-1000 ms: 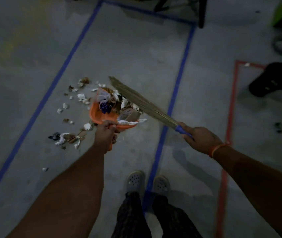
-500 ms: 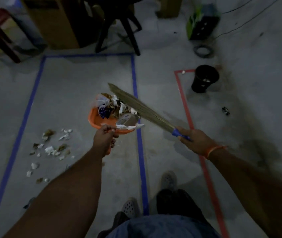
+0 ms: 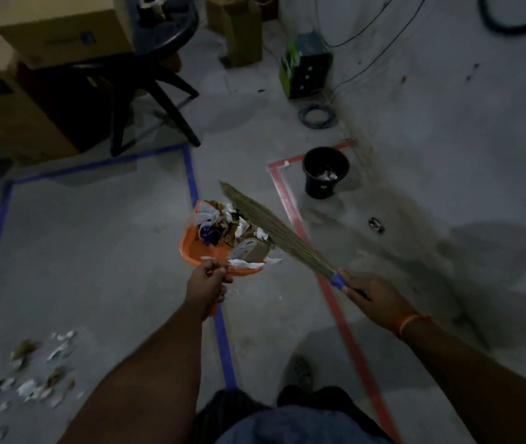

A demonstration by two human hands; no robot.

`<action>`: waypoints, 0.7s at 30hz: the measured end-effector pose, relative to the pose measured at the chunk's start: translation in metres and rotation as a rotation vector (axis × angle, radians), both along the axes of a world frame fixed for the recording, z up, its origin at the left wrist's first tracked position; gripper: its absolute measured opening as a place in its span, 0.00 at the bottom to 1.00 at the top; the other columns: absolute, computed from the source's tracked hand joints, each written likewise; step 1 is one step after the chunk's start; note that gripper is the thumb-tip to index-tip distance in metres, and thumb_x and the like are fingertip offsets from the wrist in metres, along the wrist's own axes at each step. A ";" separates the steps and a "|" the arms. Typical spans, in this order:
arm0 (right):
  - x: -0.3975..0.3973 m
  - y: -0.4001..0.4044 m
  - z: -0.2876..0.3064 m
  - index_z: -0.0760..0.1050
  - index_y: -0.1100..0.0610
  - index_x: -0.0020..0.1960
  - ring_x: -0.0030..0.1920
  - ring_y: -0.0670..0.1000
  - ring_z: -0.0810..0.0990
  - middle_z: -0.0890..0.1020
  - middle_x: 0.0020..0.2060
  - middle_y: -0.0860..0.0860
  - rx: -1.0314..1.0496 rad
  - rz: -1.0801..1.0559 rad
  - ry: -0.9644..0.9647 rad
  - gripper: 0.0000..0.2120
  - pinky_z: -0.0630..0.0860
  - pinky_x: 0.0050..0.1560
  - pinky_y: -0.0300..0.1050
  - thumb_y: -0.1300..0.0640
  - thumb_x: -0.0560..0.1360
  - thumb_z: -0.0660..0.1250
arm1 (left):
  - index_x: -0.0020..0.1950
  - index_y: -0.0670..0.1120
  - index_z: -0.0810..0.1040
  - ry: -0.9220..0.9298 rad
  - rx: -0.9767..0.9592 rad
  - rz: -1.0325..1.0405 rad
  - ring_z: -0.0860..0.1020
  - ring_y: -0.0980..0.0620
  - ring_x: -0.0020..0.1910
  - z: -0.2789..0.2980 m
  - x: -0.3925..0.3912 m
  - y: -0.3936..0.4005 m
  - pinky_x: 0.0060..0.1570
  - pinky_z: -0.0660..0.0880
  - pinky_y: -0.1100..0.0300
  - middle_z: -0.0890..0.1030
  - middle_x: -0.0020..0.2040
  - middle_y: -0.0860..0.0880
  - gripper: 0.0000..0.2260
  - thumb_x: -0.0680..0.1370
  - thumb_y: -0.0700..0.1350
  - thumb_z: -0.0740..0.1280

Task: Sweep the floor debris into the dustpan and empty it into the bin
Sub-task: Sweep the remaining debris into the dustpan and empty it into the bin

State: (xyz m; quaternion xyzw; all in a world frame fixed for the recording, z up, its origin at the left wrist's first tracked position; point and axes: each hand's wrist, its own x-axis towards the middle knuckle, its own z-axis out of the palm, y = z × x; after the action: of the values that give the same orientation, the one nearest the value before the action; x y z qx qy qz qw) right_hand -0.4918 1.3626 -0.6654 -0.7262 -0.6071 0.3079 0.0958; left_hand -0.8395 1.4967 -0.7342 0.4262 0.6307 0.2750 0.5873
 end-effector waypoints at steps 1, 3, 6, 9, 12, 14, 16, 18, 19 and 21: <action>0.016 0.007 0.001 0.70 0.50 0.71 0.60 0.51 0.79 0.79 0.63 0.52 -0.007 -0.006 -0.016 0.21 0.73 0.57 0.41 0.50 0.80 0.64 | 0.52 0.42 0.79 -0.010 -0.003 -0.012 0.70 0.52 0.25 0.001 0.018 0.010 0.24 0.67 0.63 0.80 0.40 0.38 0.07 0.84 0.36 0.61; 0.046 0.018 0.001 0.68 0.50 0.72 0.61 0.51 0.78 0.79 0.64 0.51 -0.046 -0.025 -0.051 0.21 0.71 0.54 0.39 0.50 0.80 0.62 | 0.52 0.42 0.79 -0.013 -0.011 -0.036 0.70 0.52 0.25 -0.001 0.051 0.029 0.25 0.66 0.64 0.79 0.40 0.39 0.07 0.84 0.36 0.61; 0.085 0.042 0.001 0.66 0.50 0.74 0.65 0.49 0.75 0.76 0.66 0.47 -0.082 -0.089 -0.039 0.22 0.66 0.55 0.34 0.48 0.81 0.61 | 0.51 0.43 0.79 -0.014 -0.021 -0.078 0.70 0.51 0.25 -0.005 0.097 0.065 0.25 0.66 0.63 0.79 0.40 0.38 0.08 0.84 0.36 0.61; 0.126 0.070 -0.013 0.65 0.49 0.74 0.66 0.52 0.75 0.75 0.68 0.49 -0.102 -0.113 0.005 0.26 0.72 0.63 0.45 0.40 0.79 0.58 | 0.51 0.44 0.79 -0.008 -0.028 -0.111 0.71 0.51 0.26 -0.012 0.140 0.105 0.25 0.66 0.61 0.80 0.41 0.39 0.07 0.84 0.37 0.61; 0.169 0.101 -0.037 0.63 0.44 0.74 0.60 0.53 0.79 0.79 0.64 0.53 -0.108 -0.121 0.050 0.32 0.75 0.62 0.53 0.30 0.75 0.51 | 0.51 0.44 0.79 -0.006 -0.030 -0.138 0.72 0.50 0.27 -0.020 0.182 0.148 0.25 0.67 0.61 0.81 0.41 0.39 0.07 0.84 0.37 0.62; 0.188 0.127 -0.039 0.65 0.46 0.74 0.61 0.51 0.78 0.78 0.64 0.51 -0.106 -0.173 0.070 0.36 0.74 0.63 0.51 0.27 0.73 0.50 | 0.51 0.44 0.79 -0.009 -0.032 -0.161 0.72 0.51 0.27 -0.030 0.209 0.181 0.26 0.67 0.60 0.81 0.41 0.39 0.07 0.84 0.37 0.62; 0.202 0.159 -0.033 0.66 0.48 0.74 0.60 0.50 0.79 0.79 0.64 0.50 -0.110 -0.209 0.057 0.35 0.74 0.62 0.46 0.29 0.74 0.52 | 0.51 0.44 0.79 -0.016 -0.034 -0.174 0.72 0.51 0.26 -0.043 0.237 0.215 0.26 0.67 0.61 0.81 0.41 0.39 0.07 0.84 0.37 0.62; 0.219 0.194 -0.033 0.67 0.49 0.73 0.58 0.51 0.80 0.80 0.62 0.52 -0.135 -0.220 -0.015 0.25 0.72 0.58 0.43 0.41 0.79 0.59 | 0.52 0.44 0.79 -0.018 -0.037 -0.185 0.71 0.50 0.27 -0.058 0.265 0.251 0.26 0.67 0.61 0.81 0.40 0.39 0.07 0.83 0.38 0.62; 0.230 0.210 -0.036 0.68 0.49 0.73 0.58 0.51 0.80 0.80 0.62 0.52 -0.131 -0.222 -0.048 0.23 0.72 0.57 0.42 0.46 0.80 0.60 | 0.52 0.44 0.79 -0.015 -0.041 -0.195 0.72 0.49 0.27 -0.066 0.278 0.269 0.27 0.67 0.61 0.81 0.40 0.39 0.06 0.83 0.38 0.62; 0.253 0.244 -0.050 0.68 0.49 0.73 0.60 0.49 0.78 0.79 0.64 0.49 -0.128 -0.237 -0.043 0.21 0.72 0.58 0.40 0.49 0.81 0.61 | 0.52 0.44 0.80 0.000 -0.050 -0.211 0.73 0.48 0.28 -0.080 0.306 0.305 0.27 0.68 0.60 0.82 0.40 0.40 0.06 0.83 0.39 0.63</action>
State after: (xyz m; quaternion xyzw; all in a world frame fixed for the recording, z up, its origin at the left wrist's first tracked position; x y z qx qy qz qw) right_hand -0.2383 1.6062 -0.7156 -0.8038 -0.4983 0.3169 0.0719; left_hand -0.5340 1.8019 -0.8147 0.4755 0.5889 0.1960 0.6234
